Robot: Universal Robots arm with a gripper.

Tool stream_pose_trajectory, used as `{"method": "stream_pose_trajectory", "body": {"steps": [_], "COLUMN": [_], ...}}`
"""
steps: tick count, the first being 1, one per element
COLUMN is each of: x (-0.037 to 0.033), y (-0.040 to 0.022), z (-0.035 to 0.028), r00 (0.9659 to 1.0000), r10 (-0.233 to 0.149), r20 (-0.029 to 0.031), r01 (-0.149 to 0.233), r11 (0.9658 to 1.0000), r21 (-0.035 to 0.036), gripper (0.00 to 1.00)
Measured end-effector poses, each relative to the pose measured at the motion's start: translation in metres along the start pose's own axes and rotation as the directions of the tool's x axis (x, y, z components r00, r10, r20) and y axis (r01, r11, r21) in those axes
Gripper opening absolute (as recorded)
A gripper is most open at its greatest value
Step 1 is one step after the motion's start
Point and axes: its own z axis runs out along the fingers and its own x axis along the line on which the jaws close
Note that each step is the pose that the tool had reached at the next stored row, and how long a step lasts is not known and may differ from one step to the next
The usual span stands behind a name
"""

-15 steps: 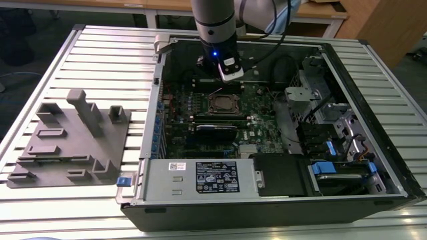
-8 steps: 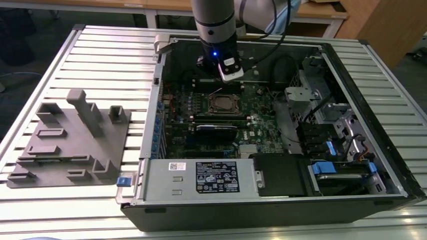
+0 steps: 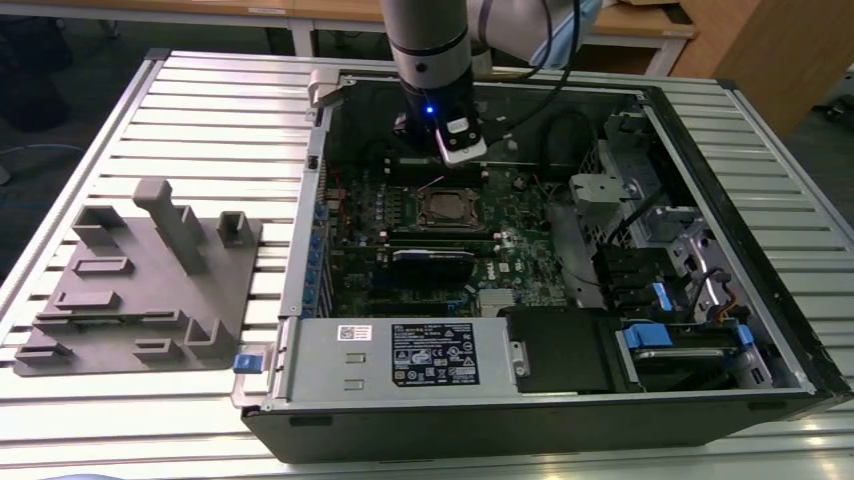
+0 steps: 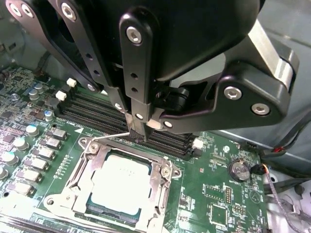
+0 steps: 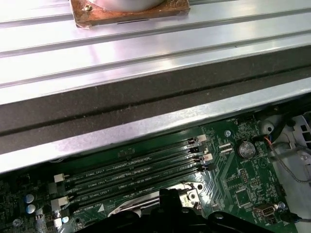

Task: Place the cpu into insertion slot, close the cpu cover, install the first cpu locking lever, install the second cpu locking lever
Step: 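Install the first cpu locking lever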

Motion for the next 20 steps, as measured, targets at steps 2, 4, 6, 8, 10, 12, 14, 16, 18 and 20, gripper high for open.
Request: {"method": "stream_pose_trajectory", "body": {"steps": [2,4,6,8,10,12,14,16,18,20], "x": [0.0001,0.0001,0.0002,0.0002,0.0002,0.0004,0.0005,0.0005,0.0007,0.0009], "y": [-0.0001,-0.0002,-0.0002,-0.0002,-0.0003,-0.0005,-0.0007,-0.0007,-0.0007,-0.0004], "z": [0.0003,0.0006,0.0009,0.0009,0.0015,0.0024,0.0028,0.0029,0.0033,0.0038], "r00": [1.0,1.0,1.0,1.0,1.0,1.0,1.0,1.0,1.0,1.0], "r10": [0.0,0.0,0.0,0.0,0.0,0.0,0.0,0.0,0.0,0.0], "r20": [-0.0001,-0.0001,0.0,-0.0001,0.0002,0.0001,-0.0001,-0.0001,0.0,0.0001], "r01": [0.0,0.0,0.0,0.0,0.0,0.0,0.0,0.0,0.0,0.0], "r11": [1.0,1.0,1.0,1.0,1.0,1.0,1.0,1.0,1.0,1.0], "r21": [0.0004,0.0002,0.0001,0.0001,-0.0004,-0.0001,0.0002,0.0004,0.0001,-0.0001], "gripper": [0.11,0.11,0.11,0.11,0.11,0.11,0.11,0.11,0.11,0.11]}}
